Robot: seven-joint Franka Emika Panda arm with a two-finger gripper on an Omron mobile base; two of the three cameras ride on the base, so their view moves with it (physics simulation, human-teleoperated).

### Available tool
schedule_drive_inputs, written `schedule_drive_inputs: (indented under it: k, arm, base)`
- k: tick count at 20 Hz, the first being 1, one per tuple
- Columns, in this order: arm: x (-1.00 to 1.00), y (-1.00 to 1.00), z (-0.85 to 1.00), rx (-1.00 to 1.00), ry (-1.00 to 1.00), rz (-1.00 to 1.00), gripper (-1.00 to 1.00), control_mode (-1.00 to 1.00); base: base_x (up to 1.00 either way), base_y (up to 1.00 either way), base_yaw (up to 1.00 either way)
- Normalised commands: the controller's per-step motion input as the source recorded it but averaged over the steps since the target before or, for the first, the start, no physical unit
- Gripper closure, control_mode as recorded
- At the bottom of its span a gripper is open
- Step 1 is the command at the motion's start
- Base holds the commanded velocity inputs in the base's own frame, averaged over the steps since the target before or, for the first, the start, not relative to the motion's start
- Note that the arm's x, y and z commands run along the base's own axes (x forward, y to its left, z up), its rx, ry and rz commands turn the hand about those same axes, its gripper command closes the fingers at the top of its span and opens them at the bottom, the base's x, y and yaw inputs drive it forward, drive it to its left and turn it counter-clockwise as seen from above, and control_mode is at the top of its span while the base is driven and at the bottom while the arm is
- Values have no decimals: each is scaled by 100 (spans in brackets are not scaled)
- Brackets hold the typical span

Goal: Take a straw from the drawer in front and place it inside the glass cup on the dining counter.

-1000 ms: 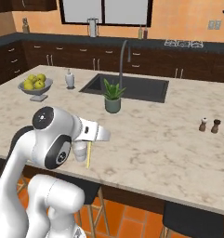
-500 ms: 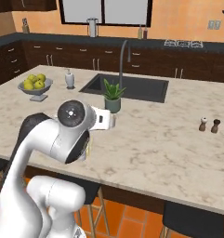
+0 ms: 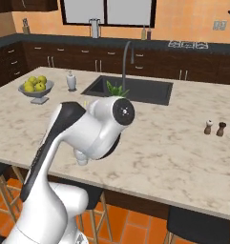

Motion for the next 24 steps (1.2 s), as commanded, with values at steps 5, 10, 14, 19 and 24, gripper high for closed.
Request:
schedule_drive_inputs:
  k: [5,10,14,19,24]
  arm:
    - [-9,71,0,2,-7,27,100,-100]
    - [-18,65,0,1,-20,20,100,-100]
    - [-2,72,-1,0,-13,11,100,-100]
    - [25,28,-22,0,1,1,100,-100]
    - [38,1,-46,0,5,0,100,-100]
  base:
    - [0,0,0]
    - [0,0,0]
    - [0,0,0]
    - [0,0,0]
    - [0,0,0]
